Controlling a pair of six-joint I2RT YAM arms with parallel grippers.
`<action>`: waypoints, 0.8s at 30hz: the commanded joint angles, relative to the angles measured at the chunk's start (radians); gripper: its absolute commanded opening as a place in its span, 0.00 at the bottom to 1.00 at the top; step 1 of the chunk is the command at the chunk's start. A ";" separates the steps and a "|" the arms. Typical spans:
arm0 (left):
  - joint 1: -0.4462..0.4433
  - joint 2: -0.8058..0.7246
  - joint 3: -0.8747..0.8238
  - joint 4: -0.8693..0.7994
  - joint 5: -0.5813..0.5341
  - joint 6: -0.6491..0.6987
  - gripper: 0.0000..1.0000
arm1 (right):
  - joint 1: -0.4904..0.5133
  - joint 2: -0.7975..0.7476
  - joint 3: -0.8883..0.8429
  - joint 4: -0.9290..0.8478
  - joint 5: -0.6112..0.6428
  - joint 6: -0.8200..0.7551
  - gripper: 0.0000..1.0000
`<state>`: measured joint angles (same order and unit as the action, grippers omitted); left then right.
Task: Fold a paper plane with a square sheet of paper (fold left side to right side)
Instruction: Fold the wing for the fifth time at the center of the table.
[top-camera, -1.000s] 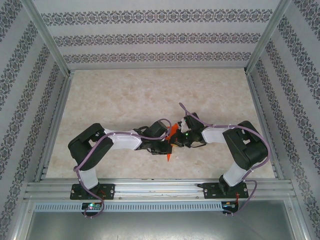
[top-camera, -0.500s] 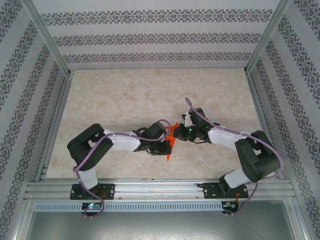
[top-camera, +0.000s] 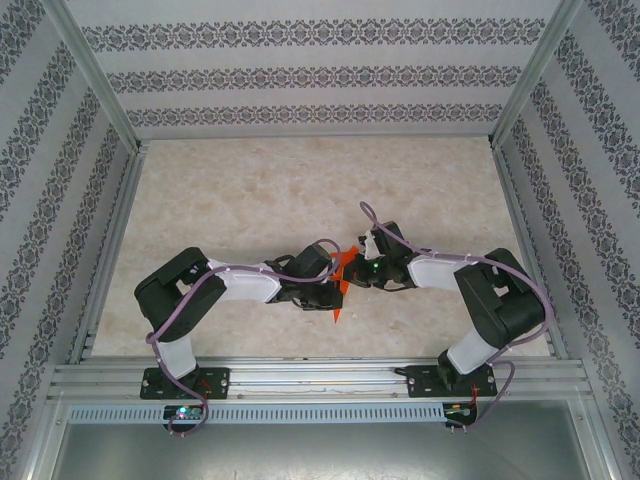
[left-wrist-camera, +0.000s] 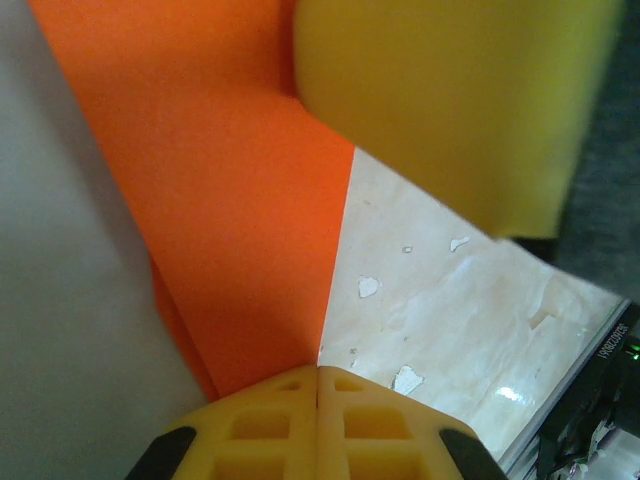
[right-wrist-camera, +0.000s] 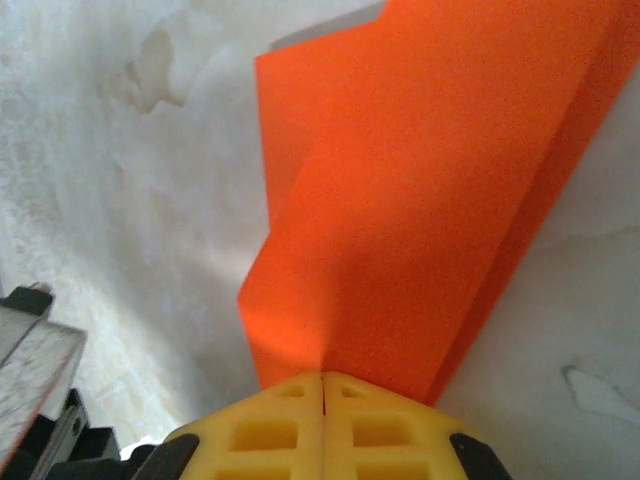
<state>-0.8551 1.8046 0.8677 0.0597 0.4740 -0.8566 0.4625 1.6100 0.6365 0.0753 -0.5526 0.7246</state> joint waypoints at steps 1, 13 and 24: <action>0.005 0.006 -0.043 -0.103 -0.020 -0.012 0.00 | 0.004 0.029 0.002 0.026 0.044 -0.042 0.00; 0.006 0.017 -0.076 -0.117 -0.018 -0.033 0.00 | -0.037 0.083 0.018 0.009 0.069 -0.098 0.00; 0.005 0.020 -0.112 -0.100 -0.033 -0.065 0.00 | -0.112 0.098 0.053 0.000 0.066 -0.116 0.00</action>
<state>-0.8551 1.7905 0.8192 0.1238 0.4736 -0.9005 0.3943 1.6791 0.6651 0.0811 -0.5861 0.6460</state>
